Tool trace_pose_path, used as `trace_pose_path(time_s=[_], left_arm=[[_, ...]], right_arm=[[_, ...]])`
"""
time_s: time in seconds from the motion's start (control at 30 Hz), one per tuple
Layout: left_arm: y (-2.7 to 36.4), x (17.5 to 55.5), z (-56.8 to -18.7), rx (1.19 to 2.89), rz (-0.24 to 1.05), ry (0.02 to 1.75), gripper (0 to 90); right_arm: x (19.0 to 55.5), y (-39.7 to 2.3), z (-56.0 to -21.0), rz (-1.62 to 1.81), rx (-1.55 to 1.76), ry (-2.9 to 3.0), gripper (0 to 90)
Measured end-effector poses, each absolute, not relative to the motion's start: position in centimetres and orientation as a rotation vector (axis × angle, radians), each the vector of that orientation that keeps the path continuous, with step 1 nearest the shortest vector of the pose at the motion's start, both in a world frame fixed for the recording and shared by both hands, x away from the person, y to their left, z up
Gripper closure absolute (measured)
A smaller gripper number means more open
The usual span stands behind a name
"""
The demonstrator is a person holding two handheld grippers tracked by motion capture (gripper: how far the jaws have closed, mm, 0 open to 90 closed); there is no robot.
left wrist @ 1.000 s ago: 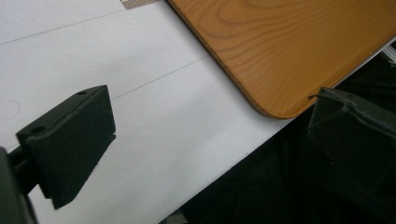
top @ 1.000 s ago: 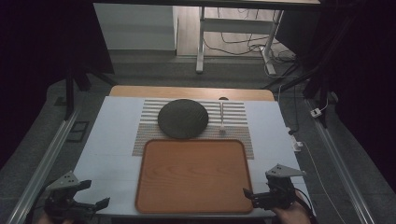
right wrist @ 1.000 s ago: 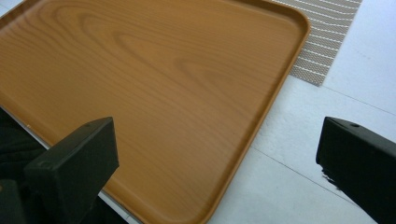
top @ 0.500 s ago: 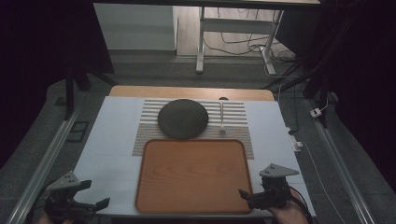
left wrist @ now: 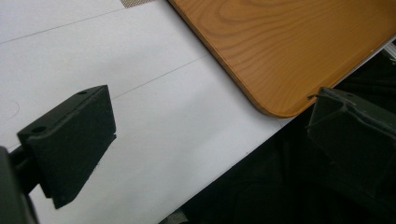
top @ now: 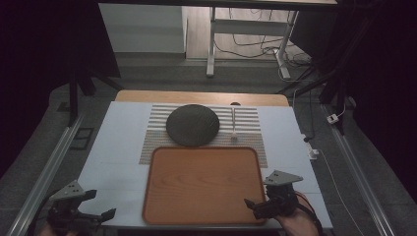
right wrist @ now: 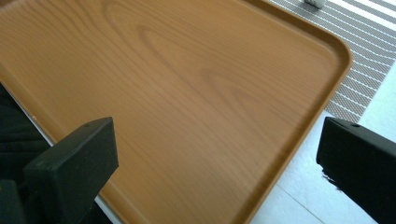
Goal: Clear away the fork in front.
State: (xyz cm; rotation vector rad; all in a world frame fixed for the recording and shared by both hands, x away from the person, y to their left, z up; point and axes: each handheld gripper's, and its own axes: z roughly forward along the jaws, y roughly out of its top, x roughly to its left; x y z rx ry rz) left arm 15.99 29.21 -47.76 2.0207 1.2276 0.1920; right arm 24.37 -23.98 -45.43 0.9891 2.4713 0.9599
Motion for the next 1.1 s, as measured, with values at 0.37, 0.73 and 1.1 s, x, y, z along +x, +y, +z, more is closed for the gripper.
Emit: trace_pose_path(time_s=[0.37,0.73,1.1], left_arm=[[29.2,16.0,-47.8,2.025,0.188,1.228,0.5],[29.2,16.0,-47.8,2.025,0.188,1.231,0.6],[29.2,16.1,-47.8,2.026,0.185,1.232,0.6]], right_arm=[[25.1,-22.3,-45.9,0.899,0.9,2.508,0.0],[26.5,-21.1,-46.4,0.819,0.855,2.52,0.0],[28.4,-19.6,-46.5,0.752,0.801,2.501,0.0]])
